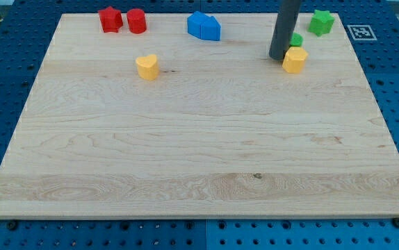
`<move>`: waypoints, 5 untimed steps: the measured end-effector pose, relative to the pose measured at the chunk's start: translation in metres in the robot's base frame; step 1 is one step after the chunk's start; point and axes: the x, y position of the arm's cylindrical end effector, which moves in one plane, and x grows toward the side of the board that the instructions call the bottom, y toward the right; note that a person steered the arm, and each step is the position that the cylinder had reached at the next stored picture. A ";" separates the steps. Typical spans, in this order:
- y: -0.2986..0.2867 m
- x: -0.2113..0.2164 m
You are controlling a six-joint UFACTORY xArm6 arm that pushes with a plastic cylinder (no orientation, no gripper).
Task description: Place the green circle towards the bottom left side of the green star
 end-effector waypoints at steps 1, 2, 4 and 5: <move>0.019 0.000; 0.033 0.000; 0.033 -0.011; 0.033 -0.024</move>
